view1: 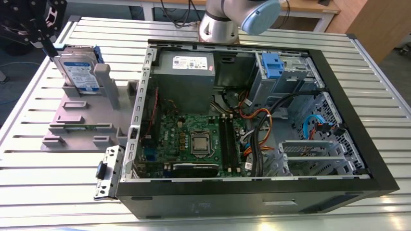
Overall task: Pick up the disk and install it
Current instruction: 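Pick up the disk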
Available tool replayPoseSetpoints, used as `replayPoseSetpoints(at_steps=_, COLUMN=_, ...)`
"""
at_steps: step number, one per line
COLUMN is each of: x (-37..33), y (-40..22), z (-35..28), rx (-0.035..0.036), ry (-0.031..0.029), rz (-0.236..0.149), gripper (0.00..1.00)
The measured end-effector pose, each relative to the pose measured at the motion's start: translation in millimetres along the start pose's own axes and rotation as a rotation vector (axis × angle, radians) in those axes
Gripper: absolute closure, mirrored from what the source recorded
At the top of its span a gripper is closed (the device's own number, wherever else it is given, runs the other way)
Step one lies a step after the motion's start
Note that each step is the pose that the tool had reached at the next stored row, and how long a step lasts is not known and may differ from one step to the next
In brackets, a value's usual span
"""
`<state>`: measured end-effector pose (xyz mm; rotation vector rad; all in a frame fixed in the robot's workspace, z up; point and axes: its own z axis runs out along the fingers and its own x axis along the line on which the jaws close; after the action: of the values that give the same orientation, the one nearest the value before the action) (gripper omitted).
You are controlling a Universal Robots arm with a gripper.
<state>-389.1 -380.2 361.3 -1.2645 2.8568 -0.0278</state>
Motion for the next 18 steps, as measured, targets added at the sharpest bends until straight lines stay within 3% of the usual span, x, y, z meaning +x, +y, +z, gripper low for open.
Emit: replayPoseSetpoints(at_steps=18, x=0.0, y=0.0, z=0.0, rx=0.0, ry=-0.0006, rz=-0.043, gripper=0.89)
